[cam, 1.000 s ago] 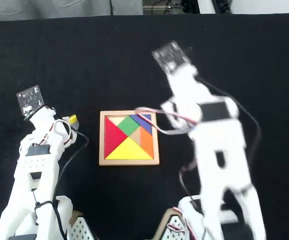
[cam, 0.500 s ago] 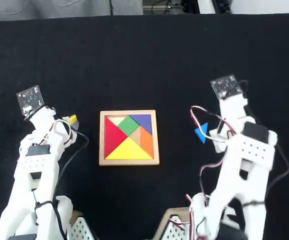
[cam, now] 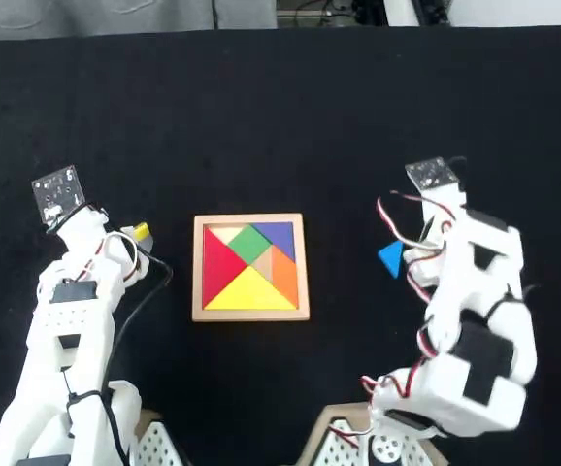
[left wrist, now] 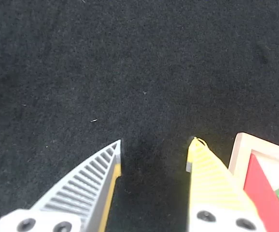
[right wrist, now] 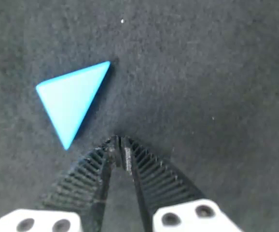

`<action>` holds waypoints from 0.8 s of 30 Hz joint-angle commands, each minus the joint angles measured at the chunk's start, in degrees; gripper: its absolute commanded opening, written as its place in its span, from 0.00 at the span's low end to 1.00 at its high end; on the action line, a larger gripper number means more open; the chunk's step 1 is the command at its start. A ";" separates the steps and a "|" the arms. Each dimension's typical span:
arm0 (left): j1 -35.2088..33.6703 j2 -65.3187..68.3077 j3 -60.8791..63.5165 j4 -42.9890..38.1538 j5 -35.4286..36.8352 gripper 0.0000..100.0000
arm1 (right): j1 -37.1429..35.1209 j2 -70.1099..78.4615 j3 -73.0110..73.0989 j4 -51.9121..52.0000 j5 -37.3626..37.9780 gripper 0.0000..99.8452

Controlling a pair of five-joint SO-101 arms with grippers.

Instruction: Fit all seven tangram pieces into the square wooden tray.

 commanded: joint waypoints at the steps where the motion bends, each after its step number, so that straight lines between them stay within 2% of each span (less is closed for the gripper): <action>1: 1.01 -1.05 -0.57 -0.97 -0.35 0.22 | -2.64 4.18 -8.66 -0.35 0.09 0.01; 6: 2.15 -1.05 -0.48 -0.97 -3.78 0.22 | -8.09 9.98 -15.34 3.52 0.00 0.01; 11: 2.15 -1.05 -0.48 -0.97 -3.87 0.22 | -14.15 11.47 -19.03 7.82 -0.09 0.01; 13: 2.15 -1.05 -0.48 -0.97 -3.87 0.22 | -16.79 11.38 -19.38 8.53 -2.29 0.01; 20: 2.15 -1.05 -0.48 -0.97 -3.96 0.22 | -25.76 6.81 -19.56 15.47 -4.31 0.01; 24: 2.15 -1.05 -0.48 -0.97 -3.96 0.22 | -26.81 1.80 -20.18 17.23 -3.87 0.01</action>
